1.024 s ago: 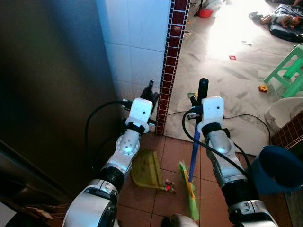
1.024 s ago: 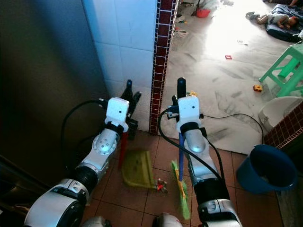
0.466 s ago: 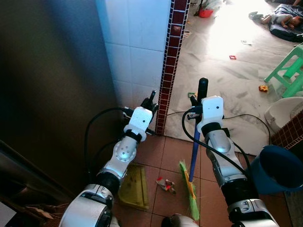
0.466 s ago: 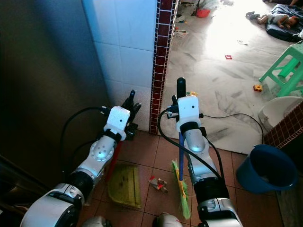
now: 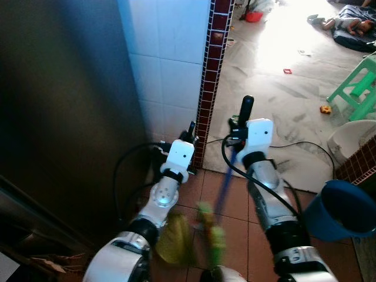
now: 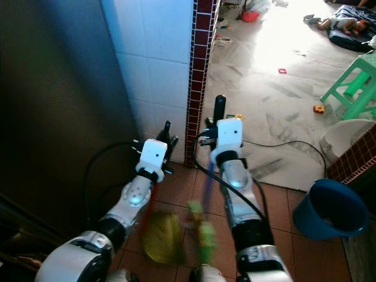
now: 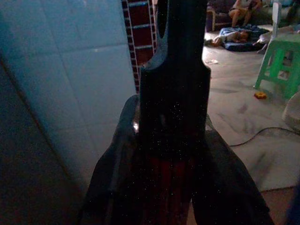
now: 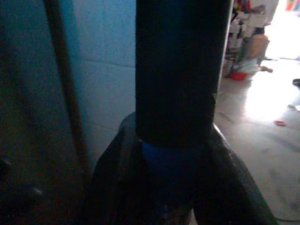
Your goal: Sweep floor
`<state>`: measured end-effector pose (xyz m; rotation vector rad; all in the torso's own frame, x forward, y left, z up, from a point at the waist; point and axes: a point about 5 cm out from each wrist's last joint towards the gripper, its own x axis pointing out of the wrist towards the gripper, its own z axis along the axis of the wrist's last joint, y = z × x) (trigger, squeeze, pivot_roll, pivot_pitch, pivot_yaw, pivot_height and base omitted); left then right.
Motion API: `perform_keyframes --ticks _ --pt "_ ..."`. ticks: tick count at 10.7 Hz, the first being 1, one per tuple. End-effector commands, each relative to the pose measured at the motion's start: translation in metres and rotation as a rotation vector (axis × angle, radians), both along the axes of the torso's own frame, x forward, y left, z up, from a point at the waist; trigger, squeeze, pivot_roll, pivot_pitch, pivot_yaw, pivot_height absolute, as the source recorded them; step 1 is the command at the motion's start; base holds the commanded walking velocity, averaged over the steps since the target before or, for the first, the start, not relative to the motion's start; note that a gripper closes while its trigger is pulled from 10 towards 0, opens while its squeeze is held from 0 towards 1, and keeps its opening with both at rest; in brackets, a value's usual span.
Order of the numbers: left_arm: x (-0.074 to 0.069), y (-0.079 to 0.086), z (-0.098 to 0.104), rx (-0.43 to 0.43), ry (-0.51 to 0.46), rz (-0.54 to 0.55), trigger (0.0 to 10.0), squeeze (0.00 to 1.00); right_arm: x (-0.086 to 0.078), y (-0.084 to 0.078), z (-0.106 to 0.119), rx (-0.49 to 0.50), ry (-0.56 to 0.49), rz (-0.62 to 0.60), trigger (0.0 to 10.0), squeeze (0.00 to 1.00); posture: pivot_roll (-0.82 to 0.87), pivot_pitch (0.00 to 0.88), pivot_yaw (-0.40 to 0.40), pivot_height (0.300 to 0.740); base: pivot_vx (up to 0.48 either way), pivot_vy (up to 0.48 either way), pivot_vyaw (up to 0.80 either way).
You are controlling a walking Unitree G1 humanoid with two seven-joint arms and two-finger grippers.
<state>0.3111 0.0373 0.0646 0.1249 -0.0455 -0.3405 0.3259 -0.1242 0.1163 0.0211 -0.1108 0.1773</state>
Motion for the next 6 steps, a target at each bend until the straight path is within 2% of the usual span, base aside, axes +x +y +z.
perform_keyframes --ticks 1,3,5,6 --pt "-0.002 -0.003 -0.005 -0.013 0.053 -0.009 10.0 0.00 0.004 -0.003 0.016 0.023 -0.052 0.000 10.0 0.00 -0.11 0.000 -0.013 0.740 0.000 0.000 0.00" --pt "-0.003 -0.005 -0.008 -0.009 0.066 -0.011 10.0 0.00 0.004 -0.003 0.013 0.107 -0.001 0.044 10.0 0.00 -0.11 0.000 -0.013 0.740 0.000 0.000 0.00" --pt "-0.003 -0.005 -0.009 -0.016 0.077 -0.013 10.0 0.00 0.004 0.008 0.015 0.177 0.057 0.180 10.0 0.00 -0.11 0.000 -0.015 0.740 0.000 0.000 0.00" --pt "-0.003 -0.005 -0.009 -0.020 0.082 -0.010 10.0 0.00 0.005 0.016 0.027 0.264 0.075 0.301 10.0 0.00 -0.12 0.000 -0.016 0.740 0.000 0.000 0.00"
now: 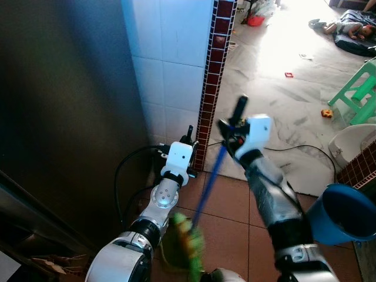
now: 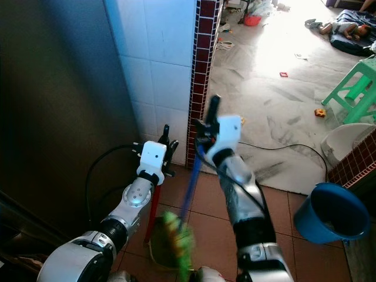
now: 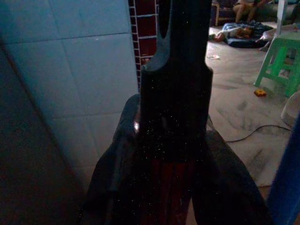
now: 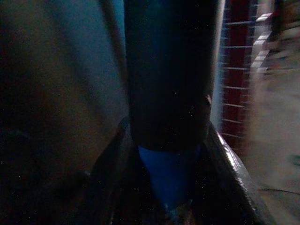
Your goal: Sweep floor
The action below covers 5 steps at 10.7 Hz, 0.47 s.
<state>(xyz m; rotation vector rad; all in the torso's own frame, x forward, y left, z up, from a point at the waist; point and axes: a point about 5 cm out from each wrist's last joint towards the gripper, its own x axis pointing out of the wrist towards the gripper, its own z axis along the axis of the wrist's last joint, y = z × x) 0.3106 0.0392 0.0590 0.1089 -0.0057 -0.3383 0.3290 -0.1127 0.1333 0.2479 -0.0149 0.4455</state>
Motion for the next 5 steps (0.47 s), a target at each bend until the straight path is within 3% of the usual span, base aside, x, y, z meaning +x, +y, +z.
perform_keyframes --ticks 1,5 --pt "-0.002 -0.007 -0.004 -0.018 0.045 -0.012 10.0 0.00 0.002 0.009 0.021 0.083 -0.048 0.077 10.0 0.00 -0.12 0.000 -0.016 0.740 0.000 0.000 0.00" --pt "0.000 -0.003 -0.006 -0.076 0.100 -0.017 10.0 0.00 0.007 -0.003 0.066 -0.157 -0.306 0.102 10.0 0.00 -0.12 0.000 -0.014 0.740 0.000 0.000 0.00"
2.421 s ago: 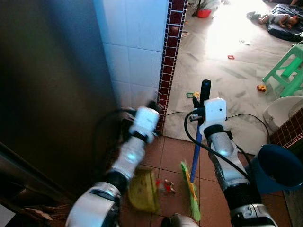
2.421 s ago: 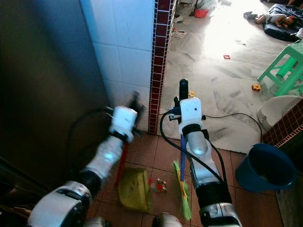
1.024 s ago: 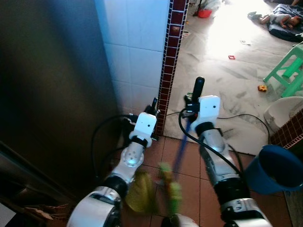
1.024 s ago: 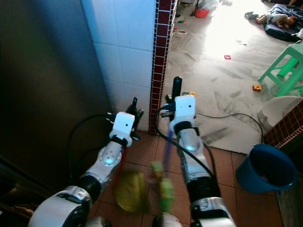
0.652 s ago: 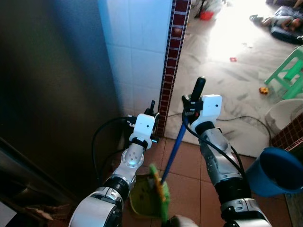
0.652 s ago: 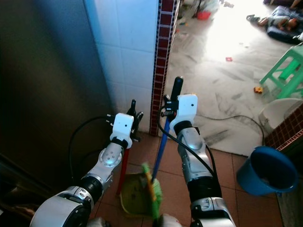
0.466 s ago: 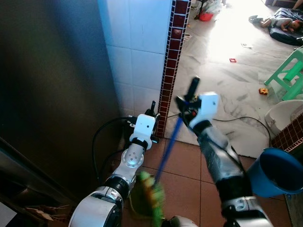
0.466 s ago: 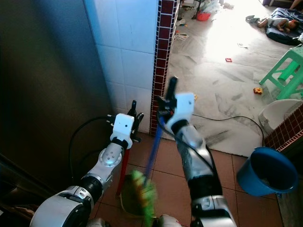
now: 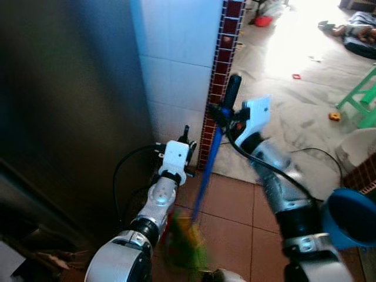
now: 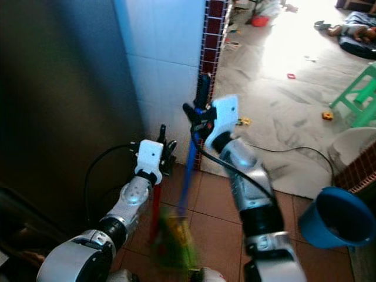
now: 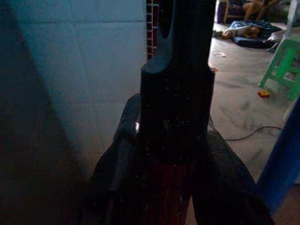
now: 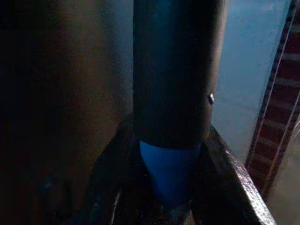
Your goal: Sweep floor
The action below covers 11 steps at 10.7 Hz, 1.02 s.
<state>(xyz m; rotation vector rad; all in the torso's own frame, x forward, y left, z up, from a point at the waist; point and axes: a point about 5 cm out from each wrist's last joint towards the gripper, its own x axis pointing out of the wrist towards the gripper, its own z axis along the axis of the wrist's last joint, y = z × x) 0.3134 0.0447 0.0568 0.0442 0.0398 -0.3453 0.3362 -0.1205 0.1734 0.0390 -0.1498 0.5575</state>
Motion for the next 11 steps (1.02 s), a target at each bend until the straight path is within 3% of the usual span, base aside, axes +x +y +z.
perform_keyframes --ticks 1,5,7,9,11 --pt "-0.005 -0.010 -0.006 -0.043 0.061 -0.049 10.0 0.00 0.000 0.001 0.039 -0.035 -0.192 0.011 10.0 0.00 -0.12 0.000 -0.013 0.740 0.000 0.000 0.00" --pt "-0.008 -0.016 -0.008 -0.054 0.086 -0.103 10.0 0.00 0.004 -0.010 0.048 -0.091 -0.279 -0.079 10.0 0.00 -0.12 0.000 -0.010 0.740 0.000 0.000 0.00" --pt "-0.010 -0.014 -0.012 -0.037 0.104 -0.108 10.0 0.00 0.004 -0.018 0.035 -0.141 -0.260 -0.130 10.0 0.00 -0.12 0.000 -0.011 0.740 0.000 0.000 0.00" --pt "-0.004 -0.003 -0.012 0.003 0.098 -0.042 10.0 0.00 0.002 -0.019 0.019 -0.202 -0.250 -0.148 10.0 0.00 -0.11 0.000 -0.011 0.740 0.000 0.000 0.00" --pt "-0.001 0.008 -0.012 0.006 0.098 0.009 10.0 0.00 -0.005 -0.012 -0.019 -0.206 -0.108 -0.092 10.0 0.00 -0.10 0.000 -0.013 0.740 0.000 0.000 0.00"
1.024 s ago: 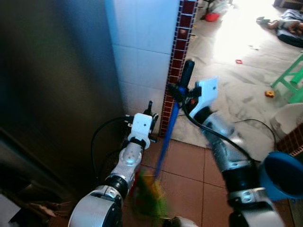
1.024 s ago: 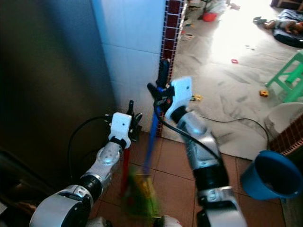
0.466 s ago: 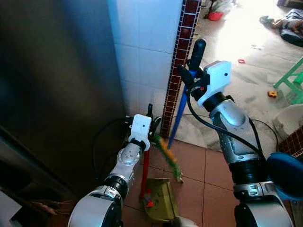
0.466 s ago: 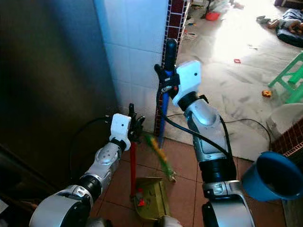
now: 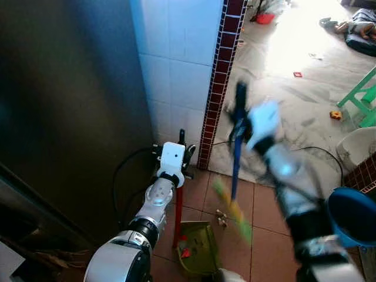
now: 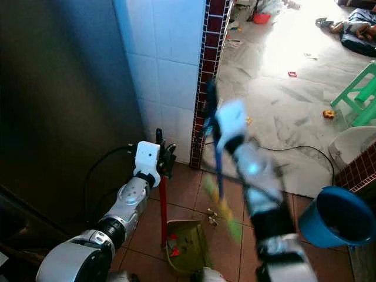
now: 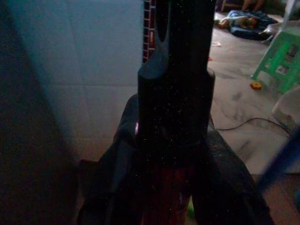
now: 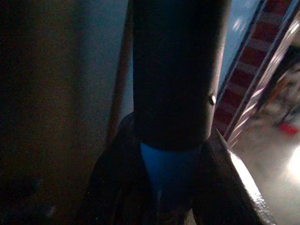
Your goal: Sweep floor
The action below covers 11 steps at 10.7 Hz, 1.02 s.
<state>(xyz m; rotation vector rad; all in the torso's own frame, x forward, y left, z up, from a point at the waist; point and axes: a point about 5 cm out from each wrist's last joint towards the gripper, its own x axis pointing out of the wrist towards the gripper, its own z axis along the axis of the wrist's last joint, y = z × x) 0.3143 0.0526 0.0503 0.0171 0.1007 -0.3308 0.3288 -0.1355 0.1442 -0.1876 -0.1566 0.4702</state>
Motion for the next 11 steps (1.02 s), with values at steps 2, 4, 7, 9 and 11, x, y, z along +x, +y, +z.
perform_keyframes --ticks 2,4,7,9,11 --pt "0.003 0.019 -0.005 0.076 0.022 0.105 10.0 0.00 -0.006 0.012 -0.003 0.053 0.050 0.102 10.0 0.00 -0.10 0.000 -0.014 0.740 0.000 0.000 0.00" --pt "0.004 0.029 -0.008 0.128 0.020 0.167 10.0 0.00 -0.006 0.019 0.009 0.102 0.058 0.174 10.0 0.00 -0.11 0.000 -0.018 0.740 0.000 0.000 0.00" --pt "0.002 0.027 -0.010 0.135 0.035 0.175 10.0 0.00 -0.020 0.041 0.064 0.199 0.062 0.518 10.0 0.00 -0.11 0.000 -0.020 0.740 0.000 0.000 0.00" --pt "0.002 0.026 -0.011 0.139 0.036 0.169 10.0 0.00 -0.015 0.037 0.086 0.210 0.003 0.527 10.0 0.00 -0.11 0.000 -0.021 0.740 0.000 0.000 0.00" --pt "0.002 0.026 -0.011 0.139 0.036 0.169 10.0 0.00 -0.015 0.037 0.086 0.210 0.003 0.527 10.0 0.00 -0.11 0.000 -0.021 0.740 0.000 0.000 0.00"
